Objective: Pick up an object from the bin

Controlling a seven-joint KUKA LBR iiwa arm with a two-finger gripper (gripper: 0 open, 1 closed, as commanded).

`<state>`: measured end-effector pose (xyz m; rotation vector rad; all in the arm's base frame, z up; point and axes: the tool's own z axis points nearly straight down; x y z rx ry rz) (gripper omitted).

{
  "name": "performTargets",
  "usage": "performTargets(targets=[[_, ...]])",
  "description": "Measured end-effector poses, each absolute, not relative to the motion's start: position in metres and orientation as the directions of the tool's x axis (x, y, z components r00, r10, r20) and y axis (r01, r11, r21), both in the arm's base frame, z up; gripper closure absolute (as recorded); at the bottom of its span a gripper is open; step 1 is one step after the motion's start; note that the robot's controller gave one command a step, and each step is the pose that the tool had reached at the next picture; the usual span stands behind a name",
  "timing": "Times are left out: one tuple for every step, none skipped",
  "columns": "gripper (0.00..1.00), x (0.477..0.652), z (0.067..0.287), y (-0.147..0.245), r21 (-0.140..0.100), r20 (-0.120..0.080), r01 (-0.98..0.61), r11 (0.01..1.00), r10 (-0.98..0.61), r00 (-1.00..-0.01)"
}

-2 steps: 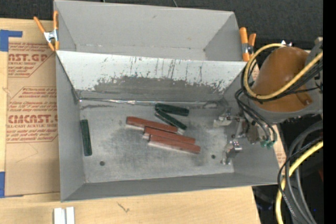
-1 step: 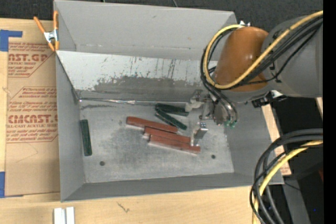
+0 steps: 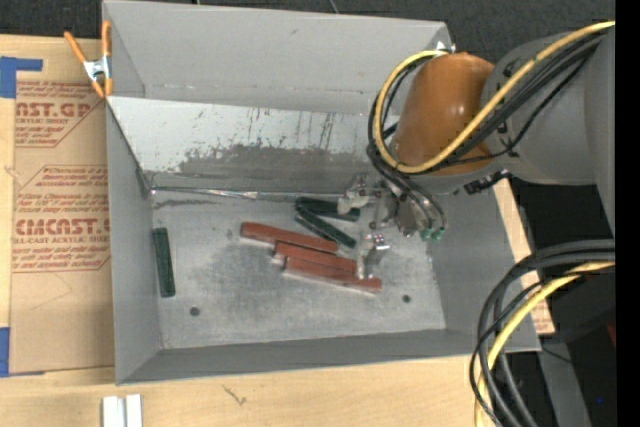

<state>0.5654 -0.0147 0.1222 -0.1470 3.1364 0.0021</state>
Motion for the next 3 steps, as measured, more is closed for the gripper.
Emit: performTargets(targets=[[0.0, 0.574, 0.116, 0.008, 0.001, -0.002, 0.163, 0.987, 0.163, -0.987], [0.0, 0.577, 0.084, 0.02, 0.001, -0.006, 0.076, 0.997, 0.076, -0.997], [1.0, 0.579, 0.088, 0.02, 0.002, -0.007, 0.076, 0.997, 0.076, -0.997]])
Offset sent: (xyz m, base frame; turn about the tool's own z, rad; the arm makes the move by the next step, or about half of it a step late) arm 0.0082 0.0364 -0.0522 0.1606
